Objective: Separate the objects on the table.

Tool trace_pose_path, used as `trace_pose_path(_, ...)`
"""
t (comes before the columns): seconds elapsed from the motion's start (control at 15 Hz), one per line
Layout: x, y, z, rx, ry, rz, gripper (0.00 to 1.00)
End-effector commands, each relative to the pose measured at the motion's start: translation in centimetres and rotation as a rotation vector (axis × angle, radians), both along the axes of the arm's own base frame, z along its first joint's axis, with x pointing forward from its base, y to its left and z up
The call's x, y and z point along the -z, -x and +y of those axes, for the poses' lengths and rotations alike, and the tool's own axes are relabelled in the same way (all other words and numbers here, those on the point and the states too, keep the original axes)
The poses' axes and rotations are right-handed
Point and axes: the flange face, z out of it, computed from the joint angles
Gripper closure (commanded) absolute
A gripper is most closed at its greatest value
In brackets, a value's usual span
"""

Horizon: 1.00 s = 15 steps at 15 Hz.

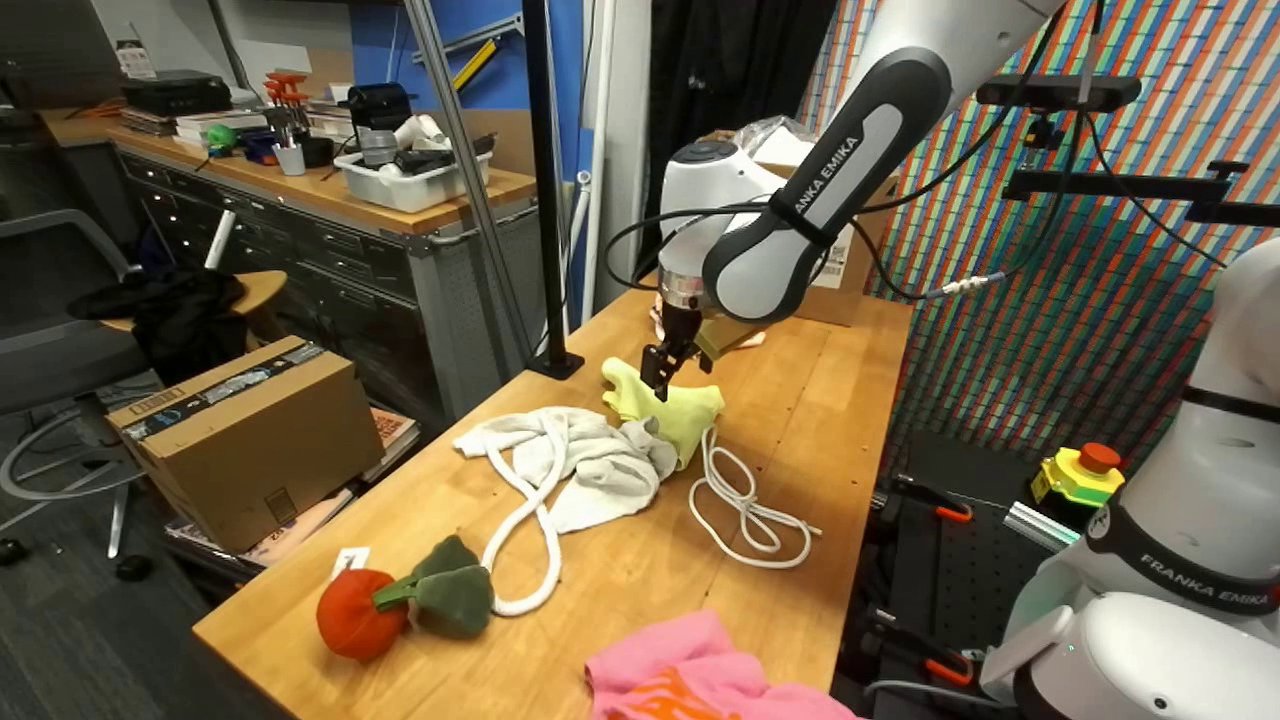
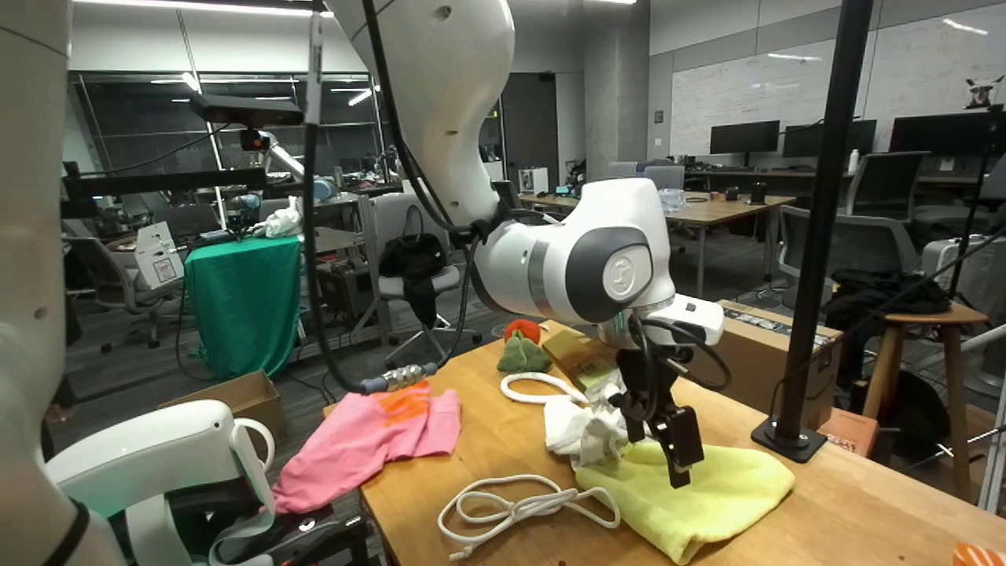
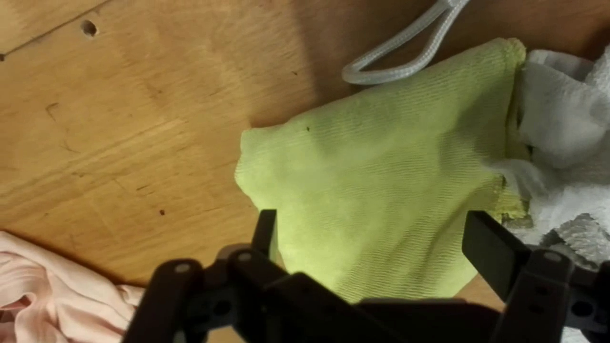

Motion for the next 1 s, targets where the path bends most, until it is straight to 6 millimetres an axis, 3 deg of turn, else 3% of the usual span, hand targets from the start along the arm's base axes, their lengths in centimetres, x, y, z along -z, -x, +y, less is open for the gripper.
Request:
trace_pose_path(0.0,0.7,-0.6,0.5,0.027,0.022,-0.014,0.0)
trace_pose_path(0.4,1.8,-0.4,1.6,0.057,-0.001,0.012,0.0)
trace_pose_path(0.93,4.3,-0.3,0.3,0.116,-0.043,0.049,0.0)
